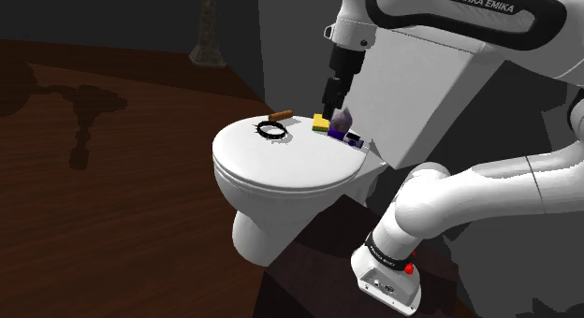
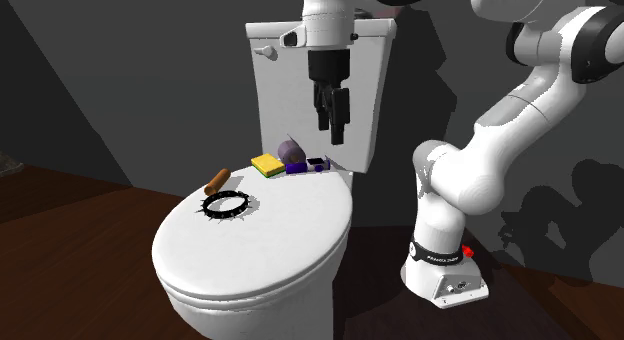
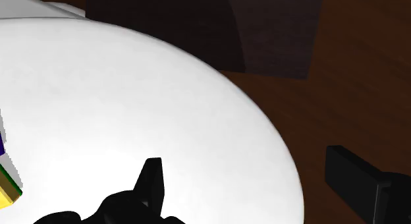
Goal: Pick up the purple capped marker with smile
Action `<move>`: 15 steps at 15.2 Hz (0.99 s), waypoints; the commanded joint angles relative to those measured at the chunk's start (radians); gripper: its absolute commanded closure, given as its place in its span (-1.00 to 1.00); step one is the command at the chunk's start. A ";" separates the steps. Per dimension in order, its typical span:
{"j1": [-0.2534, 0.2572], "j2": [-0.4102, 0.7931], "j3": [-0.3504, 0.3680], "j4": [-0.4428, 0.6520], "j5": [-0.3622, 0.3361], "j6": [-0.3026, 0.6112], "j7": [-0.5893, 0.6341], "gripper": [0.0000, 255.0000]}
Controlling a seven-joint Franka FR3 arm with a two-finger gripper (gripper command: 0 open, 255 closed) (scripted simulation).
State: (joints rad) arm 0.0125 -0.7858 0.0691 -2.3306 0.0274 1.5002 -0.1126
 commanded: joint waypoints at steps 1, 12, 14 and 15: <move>0.000 0.000 0.000 0.000 0.000 0.000 0.000 -1.00; -0.089 -0.005 -0.225 -0.177 -0.173 0.204 -0.233 -1.00; -0.107 0.014 -0.270 -0.194 -0.204 0.248 -0.275 -1.00; -0.116 0.026 -0.292 -0.200 -0.218 0.270 -0.296 -1.00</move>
State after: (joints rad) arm -0.0939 -0.7701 -0.1992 -2.5246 -0.1741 1.7486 -0.3847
